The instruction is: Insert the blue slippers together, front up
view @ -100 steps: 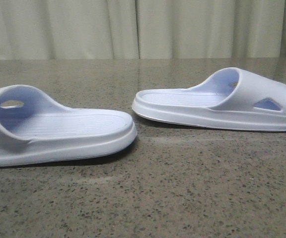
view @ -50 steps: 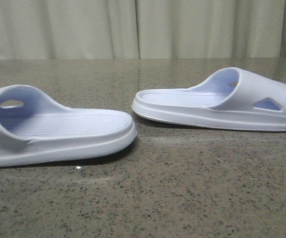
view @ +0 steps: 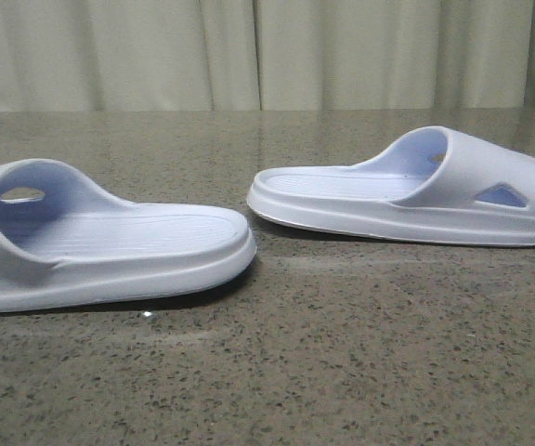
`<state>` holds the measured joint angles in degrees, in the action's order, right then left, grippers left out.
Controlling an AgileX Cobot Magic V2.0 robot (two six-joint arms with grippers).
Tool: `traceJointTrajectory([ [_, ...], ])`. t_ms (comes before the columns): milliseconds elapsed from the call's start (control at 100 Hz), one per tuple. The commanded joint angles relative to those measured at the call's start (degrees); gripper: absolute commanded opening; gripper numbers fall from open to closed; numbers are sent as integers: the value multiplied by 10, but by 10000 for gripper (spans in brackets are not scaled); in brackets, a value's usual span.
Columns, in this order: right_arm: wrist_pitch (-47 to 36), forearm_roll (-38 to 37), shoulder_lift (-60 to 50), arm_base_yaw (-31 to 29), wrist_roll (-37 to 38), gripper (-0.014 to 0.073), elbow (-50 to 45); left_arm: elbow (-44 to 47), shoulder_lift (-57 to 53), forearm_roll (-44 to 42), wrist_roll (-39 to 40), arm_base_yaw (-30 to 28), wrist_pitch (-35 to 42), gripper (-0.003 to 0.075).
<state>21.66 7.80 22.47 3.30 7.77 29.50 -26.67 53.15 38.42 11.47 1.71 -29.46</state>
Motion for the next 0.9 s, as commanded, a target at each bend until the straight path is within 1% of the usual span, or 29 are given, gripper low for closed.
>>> traceJointTrajectory([
  [0,-52,1,9,-4,-2,456,20,-15,-1,32,-13,-1,-16,526],
  [190,-58,1,9,-4,-2,456,20,-15,-1,55,-13,-1,-37,524],
  [250,-58,1,9,-4,-2,456,20,-15,-1,64,-13,-1,-38,508],
  [470,-59,1,9,-4,-2,456,20,-15,-1,118,-52,-1,-45,396],
  [790,-59,1,9,-4,-2,456,20,-15,10,128,-52,-1,-35,228],
  [890,-59,1,9,-4,-2,456,20,-15,10,127,-53,-1,-21,174],
])
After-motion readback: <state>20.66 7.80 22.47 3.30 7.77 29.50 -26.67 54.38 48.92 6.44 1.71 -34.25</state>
